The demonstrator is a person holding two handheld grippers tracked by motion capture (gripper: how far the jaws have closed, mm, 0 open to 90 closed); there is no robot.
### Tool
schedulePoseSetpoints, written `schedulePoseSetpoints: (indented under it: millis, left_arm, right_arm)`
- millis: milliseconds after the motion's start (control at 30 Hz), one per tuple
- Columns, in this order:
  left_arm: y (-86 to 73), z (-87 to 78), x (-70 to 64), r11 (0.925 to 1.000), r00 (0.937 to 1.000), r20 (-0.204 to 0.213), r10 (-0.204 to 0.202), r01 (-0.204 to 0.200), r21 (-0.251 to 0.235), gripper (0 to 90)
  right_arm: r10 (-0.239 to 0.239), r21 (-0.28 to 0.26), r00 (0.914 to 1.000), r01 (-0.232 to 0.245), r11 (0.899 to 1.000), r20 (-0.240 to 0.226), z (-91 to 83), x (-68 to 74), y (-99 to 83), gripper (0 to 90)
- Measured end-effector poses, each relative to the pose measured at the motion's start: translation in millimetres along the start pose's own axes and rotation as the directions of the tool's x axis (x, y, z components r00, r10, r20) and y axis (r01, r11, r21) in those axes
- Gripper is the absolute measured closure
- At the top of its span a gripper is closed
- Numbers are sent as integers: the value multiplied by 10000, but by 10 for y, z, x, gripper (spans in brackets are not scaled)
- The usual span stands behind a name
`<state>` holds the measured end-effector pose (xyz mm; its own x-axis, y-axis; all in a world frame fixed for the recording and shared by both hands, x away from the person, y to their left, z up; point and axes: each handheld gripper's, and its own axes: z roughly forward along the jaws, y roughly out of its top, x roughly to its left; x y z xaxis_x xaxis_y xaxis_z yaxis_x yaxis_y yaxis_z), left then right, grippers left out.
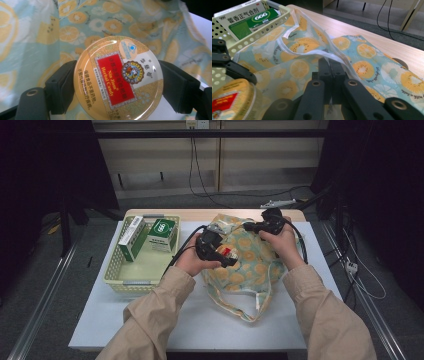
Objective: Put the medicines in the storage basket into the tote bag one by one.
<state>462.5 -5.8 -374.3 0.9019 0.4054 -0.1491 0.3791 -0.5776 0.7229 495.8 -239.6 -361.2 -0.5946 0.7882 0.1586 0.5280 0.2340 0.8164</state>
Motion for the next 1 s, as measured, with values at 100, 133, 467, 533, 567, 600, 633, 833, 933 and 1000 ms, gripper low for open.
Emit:
schedulePoseSetpoints:
  millis: [100,133,467,533,567,600,633,833,933,1000]
  left_arm:
    - [-7,115,44,9999,9999,-155,29,-27,165,203]
    - [-11,155,65,9999,9998,-191,4,-1,161,203]
    - [-54,530,273,9985,9977,-445,-502,511,200,202]
    - [-62,577,299,9983,9976,-462,-525,536,242,202]
    - [-63,594,305,9985,9976,-489,-487,499,231,202]
    - [-64,607,309,9986,9976,-500,-472,483,202,203]
    - [-65,621,313,9986,9974,-519,-498,506,129,202]
    - [-54,632,334,9988,9973,-554,-477,484,114,202]
    - [-41,615,312,9991,9970,-656,-406,411,55,202]
    - [-27,603,292,9995,9978,-585,-325,328,35,202]
  right_arm:
    - [24,50,10000,-24,10000,9,28,-26,-16,899]
    - [70,52,10000,-70,10000,-7,35,-34,-20,899]
    - [317,171,9995,-316,9994,-38,124,-139,-78,899]
    - [285,234,9996,-284,9993,-19,147,-153,-92,899]
    - [300,237,9995,-299,9993,-33,158,-162,-100,899]
    - [310,269,9995,-310,9992,-33,167,-172,-108,899]
    - [323,303,9995,-323,9990,-5,173,-180,-116,899]
    - [390,354,9992,-391,9986,15,200,-224,-151,899]
    - [435,343,9991,-436,9985,27,190,-240,-156,899]
    - [488,277,9988,-489,9984,55,183,-253,-160,899]
